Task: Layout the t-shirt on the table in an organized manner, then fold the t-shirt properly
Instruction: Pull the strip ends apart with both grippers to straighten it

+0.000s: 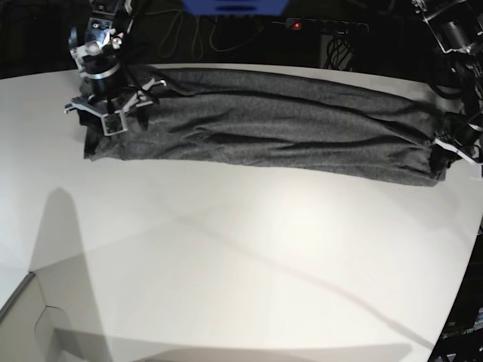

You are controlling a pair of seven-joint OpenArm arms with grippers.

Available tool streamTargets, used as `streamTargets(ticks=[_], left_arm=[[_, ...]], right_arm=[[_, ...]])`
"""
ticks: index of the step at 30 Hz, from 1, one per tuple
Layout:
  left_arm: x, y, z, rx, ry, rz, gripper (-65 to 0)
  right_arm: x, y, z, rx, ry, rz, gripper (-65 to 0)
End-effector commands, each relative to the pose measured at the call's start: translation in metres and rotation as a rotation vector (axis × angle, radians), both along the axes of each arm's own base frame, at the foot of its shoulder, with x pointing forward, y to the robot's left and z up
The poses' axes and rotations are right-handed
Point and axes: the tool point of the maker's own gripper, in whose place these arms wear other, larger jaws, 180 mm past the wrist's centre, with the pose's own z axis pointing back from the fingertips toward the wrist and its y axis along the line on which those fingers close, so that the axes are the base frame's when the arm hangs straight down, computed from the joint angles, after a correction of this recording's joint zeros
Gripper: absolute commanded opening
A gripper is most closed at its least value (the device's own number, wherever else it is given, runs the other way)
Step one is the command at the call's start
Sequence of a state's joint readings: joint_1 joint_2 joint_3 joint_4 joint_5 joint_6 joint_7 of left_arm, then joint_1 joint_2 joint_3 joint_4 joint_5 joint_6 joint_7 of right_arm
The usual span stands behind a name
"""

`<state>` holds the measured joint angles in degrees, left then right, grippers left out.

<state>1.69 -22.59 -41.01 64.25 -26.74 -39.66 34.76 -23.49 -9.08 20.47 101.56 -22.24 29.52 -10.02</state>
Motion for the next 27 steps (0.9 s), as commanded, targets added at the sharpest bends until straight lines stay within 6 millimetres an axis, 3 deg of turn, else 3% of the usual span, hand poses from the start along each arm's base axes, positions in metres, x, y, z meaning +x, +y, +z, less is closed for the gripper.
streamTargets(ticks=[1, 5, 9, 20, 22, 27], left_arm=[[0.011, 0.015, 0.027, 0.033, -0.067, 0.012, -64.9], [0.009, 0.030, 0.040, 0.050, -0.067, 0.051, -64.9], [0.010, 0.031, 0.051, 0.073, -0.081, 0.046, -64.9], [0.009, 0.030, 0.054, 0.083, -0.085, 0.039, -64.9], [0.006, 0.027, 0.057, 0.100, -0.089, 0.028, -64.9], [0.001, -0.004, 0.070, 0.142, -0.133, -0.027, -64.9]], right_arm=[[0.002, -0.007, 0.006, -0.003, -0.031, -0.021, -22.5], [0.002, -0.023, -0.002, -0.007, -0.016, -0.067, -22.5], [0.003, -0.042, 0.002, -0.026, -0.029, -0.116, -22.5], [0.002, -0.042, 0.001, -0.026, -0.024, -0.115, -22.5], [0.003, -0.042, 0.001, -0.026, -0.026, -0.115, -22.5], [0.004, -0.041, 0.002, -0.024, -0.028, -0.111, -22.5]])
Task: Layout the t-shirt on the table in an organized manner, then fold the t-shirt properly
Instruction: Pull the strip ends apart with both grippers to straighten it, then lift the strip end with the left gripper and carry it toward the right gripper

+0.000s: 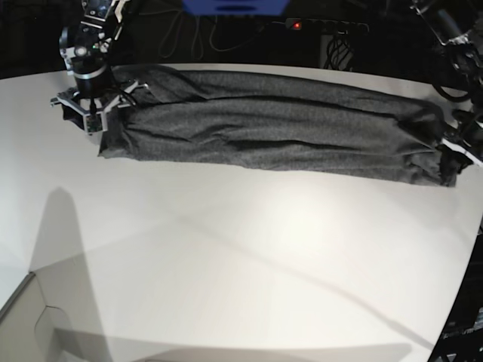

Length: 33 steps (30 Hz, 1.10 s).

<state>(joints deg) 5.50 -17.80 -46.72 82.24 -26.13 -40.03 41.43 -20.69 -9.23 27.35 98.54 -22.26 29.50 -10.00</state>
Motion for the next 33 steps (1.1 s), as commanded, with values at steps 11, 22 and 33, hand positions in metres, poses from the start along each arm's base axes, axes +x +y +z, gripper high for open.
streamTargets(ticks=[11, 22, 33], left_arm=[[-0.010, -0.090, 0.058, 0.118, -0.055, -0.152, -64.9], [-0.009, -0.218, 0.021, 0.063, 0.069, -0.315, -64.9], [-0.022, -0.335, 0.016, 0.112, 0.088, -0.590, -64.9]], right_arm=[[0.010, 0.006, 0.010, 0.003, -0.049, 0.020, -22.5], [0.015, 0.006, 0.014, 0.004, -0.062, 0.021, -22.5], [0.015, 0.006, 0.014, 0.004, -0.062, 0.021, -22.5]])
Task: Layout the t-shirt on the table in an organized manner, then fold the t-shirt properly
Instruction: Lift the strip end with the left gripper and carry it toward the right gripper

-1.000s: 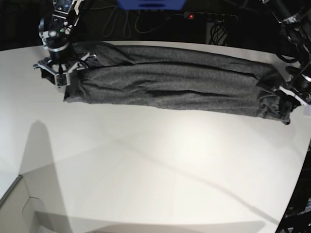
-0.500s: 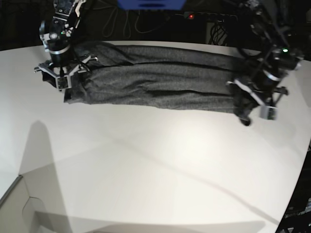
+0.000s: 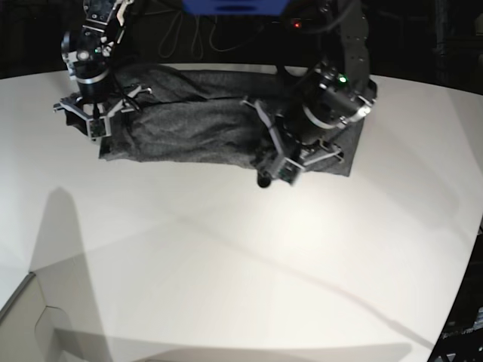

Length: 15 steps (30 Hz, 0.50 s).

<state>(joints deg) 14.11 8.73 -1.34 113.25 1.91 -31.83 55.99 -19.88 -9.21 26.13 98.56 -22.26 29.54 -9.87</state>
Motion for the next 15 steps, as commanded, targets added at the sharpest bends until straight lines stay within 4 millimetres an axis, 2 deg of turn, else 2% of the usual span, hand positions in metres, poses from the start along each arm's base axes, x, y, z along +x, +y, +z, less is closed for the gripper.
streamTargets(ticks=[1, 10, 15], left_arm=[[0.005, -0.004, 0.010, -0.011, -0.041, -0.004, -64.9], [0.007, -0.005, 0.012, -0.003, -0.048, -0.011, -64.9], [0.005, -0.008, 0.001, -0.007, -0.015, -0.017, -64.9]], right_arm=[[0.006, -0.002, 0.010, -0.005, -0.044, 0.000, -22.5], [0.006, -0.002, 0.010, -0.005, -0.044, 0.000, -22.5], [0.006, -0.002, 0.010, -0.005, -0.044, 0.000, -22.5]])
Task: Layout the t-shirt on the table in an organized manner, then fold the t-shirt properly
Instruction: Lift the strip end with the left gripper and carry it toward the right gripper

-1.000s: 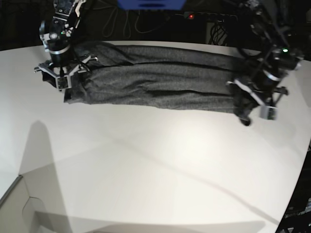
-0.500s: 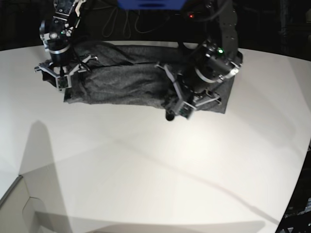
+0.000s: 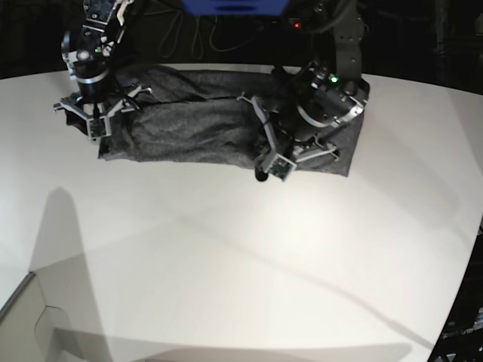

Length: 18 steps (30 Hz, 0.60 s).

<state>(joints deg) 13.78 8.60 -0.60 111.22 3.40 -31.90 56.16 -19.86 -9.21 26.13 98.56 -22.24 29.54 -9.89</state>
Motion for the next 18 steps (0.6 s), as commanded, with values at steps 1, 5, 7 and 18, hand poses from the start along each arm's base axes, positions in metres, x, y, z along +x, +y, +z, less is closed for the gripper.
streamTargets(ticks=[1, 5, 7, 18], left_arm=[[0.006, -0.007, 0.011, -0.036, -0.038, -0.003, -64.9], [0.009, -0.007, 0.010, -0.036, -0.038, -0.005, -64.9], [0.011, -0.007, 0.012, -0.036, -0.044, -0.005, -64.9], [0.014, -0.021, 0.018, -0.065, -0.079, -0.036, -64.9]], right_arm=[[0.006, -0.002, 0.010, -0.005, -0.044, 0.000, -22.5], [0.006, -0.002, 0.010, -0.005, -0.044, 0.000, -22.5], [0.006, -0.002, 0.011, -0.006, -0.043, 0.001, -22.5], [0.005, -0.002, 0.011, -0.008, -0.043, 0.001, -22.5]])
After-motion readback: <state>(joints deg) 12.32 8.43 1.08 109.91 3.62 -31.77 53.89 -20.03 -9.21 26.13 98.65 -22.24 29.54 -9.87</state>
